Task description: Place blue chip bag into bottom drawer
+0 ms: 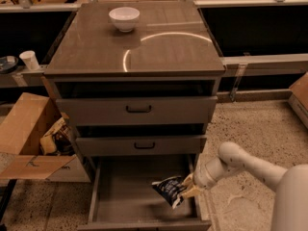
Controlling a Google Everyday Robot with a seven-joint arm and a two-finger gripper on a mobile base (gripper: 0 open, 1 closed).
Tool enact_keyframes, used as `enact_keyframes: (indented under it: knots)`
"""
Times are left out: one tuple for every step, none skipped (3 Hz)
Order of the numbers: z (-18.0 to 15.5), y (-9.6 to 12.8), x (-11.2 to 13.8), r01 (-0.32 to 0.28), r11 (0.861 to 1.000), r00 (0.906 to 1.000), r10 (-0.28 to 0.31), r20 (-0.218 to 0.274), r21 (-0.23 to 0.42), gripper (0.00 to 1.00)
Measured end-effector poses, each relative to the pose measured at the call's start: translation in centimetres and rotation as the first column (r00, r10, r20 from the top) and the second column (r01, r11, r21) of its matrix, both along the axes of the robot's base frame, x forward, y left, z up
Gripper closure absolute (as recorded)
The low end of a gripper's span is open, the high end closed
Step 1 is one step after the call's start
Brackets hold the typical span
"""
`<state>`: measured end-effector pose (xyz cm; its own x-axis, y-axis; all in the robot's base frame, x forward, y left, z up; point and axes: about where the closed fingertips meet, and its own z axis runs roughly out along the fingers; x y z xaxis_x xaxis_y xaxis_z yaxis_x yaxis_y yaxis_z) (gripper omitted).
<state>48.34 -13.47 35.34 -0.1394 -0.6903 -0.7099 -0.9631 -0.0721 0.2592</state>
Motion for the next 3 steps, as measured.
enact_keyframes:
  knots:
    - [-7.0,0.6,-0.5,0.072,0.997,0.9945,-0.07,-0.078,0.025,1.0]
    - [-13.4,0.4,-1.1,0.158,0.986,0.977,-0.148,-0.153,0.052,0.81]
    - [-17.4,0.1,-1.3,0.211,0.975,0.9604,-0.193,-0.201,0.074,0.58]
